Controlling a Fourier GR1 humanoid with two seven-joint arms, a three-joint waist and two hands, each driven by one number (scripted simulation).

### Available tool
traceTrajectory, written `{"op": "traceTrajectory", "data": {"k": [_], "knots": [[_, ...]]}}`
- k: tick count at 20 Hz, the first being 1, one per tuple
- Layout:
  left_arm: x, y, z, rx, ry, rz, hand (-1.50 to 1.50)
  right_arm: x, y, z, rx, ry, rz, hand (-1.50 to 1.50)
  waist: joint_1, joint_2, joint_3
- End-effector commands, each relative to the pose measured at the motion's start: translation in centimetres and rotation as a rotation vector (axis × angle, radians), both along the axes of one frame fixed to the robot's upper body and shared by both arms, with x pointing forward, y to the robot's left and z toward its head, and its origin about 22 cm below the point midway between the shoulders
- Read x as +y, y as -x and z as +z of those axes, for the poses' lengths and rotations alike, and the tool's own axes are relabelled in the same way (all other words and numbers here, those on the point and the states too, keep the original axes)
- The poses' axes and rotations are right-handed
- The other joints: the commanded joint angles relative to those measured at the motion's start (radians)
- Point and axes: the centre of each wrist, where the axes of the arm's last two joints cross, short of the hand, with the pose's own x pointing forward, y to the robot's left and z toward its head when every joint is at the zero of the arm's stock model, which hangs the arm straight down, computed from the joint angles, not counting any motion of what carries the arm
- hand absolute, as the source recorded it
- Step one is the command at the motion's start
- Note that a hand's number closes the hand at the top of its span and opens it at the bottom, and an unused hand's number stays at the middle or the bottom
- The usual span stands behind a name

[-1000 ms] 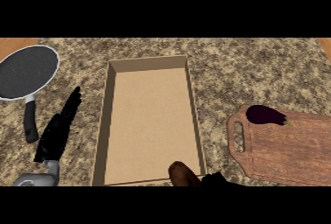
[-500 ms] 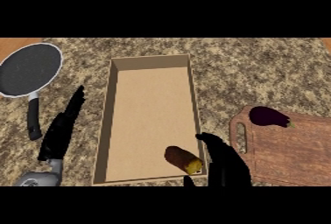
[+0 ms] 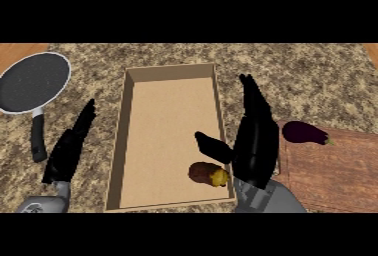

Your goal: Pick the sweet potato from the cutting board and place it in the cardboard box

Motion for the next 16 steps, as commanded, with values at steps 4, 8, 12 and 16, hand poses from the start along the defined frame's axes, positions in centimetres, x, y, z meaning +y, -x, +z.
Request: {"op": "traceTrajectory", "data": {"k": [4,8,12,16], "knots": [[1.7,0.9,0.1,0.005,-0.011,0.031,0.00,-0.4,-3.8,2.7,-0.189,-0.386,-0.143,-1.50,-0.024,-0.015,0.001],[1.0,0.7,-0.2,0.014,0.002,0.069,0.00,-1.9,-4.0,0.9,-0.266,-0.419,-0.223,-1.50,-0.071,-0.020,0.000],[1.1,1.3,-1.1,0.022,0.015,0.094,0.00,-4.8,-1.7,1.3,-0.286,-0.442,-0.320,-1.50,-0.096,-0.026,-0.001],[3.5,1.7,-0.8,0.045,0.012,0.113,0.00,-7.8,4.1,1.2,-0.325,-0.472,-0.324,-1.50,-0.107,-0.029,-0.001]]}}
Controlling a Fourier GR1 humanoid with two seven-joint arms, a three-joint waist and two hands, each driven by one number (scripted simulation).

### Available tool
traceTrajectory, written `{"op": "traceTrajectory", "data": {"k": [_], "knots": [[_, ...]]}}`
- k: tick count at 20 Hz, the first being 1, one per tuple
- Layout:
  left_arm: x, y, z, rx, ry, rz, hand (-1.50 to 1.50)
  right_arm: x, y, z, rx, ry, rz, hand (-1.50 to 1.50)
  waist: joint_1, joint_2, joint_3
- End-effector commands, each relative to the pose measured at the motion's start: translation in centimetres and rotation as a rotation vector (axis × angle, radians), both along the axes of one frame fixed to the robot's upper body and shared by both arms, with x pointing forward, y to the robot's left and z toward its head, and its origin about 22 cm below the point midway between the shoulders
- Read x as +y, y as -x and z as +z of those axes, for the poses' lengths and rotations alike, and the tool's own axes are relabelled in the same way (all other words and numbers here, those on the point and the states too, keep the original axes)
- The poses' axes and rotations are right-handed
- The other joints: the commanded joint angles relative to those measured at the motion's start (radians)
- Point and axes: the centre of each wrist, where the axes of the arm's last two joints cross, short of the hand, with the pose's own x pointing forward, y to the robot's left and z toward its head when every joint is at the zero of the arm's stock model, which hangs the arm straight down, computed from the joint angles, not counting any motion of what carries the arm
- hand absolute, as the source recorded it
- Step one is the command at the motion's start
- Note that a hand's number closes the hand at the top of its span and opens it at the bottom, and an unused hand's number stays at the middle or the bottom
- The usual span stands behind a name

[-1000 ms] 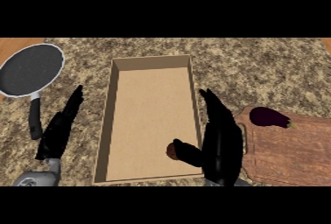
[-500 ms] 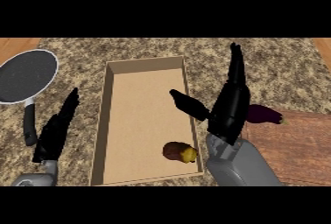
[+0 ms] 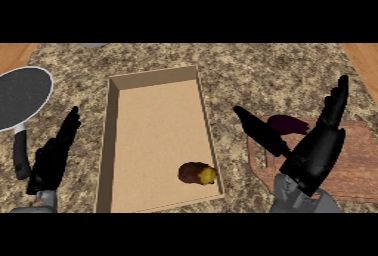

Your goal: Pick the sweet potato from the cutting board and place it in the cardboard box

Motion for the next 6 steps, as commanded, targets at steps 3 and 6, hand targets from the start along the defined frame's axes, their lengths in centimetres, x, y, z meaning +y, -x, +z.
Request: {"op": "traceTrajectory", "data": {"k": [3,6], "knots": [[0.4,0.5,-0.6,0.000,-0.002,0.033,0.00,-5.3,7.1,2.0,-0.039,-0.052,0.002,-1.50,-0.015,-0.003,0.000],[-0.6,-0.7,0.9,-0.010,-0.003,0.016,0.00,-7.5,9.4,1.1,-0.010,-0.026,0.044,-1.50,-0.010,0.000,0.001]]}}
